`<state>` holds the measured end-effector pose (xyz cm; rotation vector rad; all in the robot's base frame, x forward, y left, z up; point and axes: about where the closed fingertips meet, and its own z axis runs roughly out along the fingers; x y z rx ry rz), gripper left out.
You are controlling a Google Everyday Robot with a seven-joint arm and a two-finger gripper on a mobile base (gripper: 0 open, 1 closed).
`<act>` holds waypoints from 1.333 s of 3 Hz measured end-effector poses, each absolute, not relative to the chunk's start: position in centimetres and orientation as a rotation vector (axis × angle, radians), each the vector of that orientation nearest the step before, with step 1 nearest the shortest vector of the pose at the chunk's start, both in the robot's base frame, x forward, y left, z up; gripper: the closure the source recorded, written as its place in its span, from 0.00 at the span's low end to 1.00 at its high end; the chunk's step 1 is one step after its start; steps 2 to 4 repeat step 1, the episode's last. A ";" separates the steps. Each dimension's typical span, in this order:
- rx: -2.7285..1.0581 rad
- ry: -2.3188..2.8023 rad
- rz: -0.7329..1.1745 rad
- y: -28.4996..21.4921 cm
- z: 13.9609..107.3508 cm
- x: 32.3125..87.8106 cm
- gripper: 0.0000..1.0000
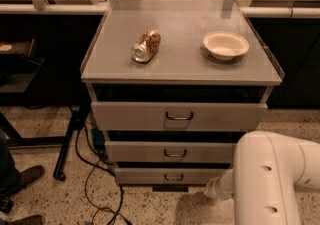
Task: Close bottom drawer
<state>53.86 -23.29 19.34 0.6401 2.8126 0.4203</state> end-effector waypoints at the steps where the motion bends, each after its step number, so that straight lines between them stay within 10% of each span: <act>1: 0.647 2.845 0.420 -23.4 19.5 51.9 0.84; 4: 0.647 2.845 0.420 -23.4 19.5 51.9 0.84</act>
Offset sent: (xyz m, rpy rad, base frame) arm 0.0000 0.0000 0.0000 0.0000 0.0000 0.0000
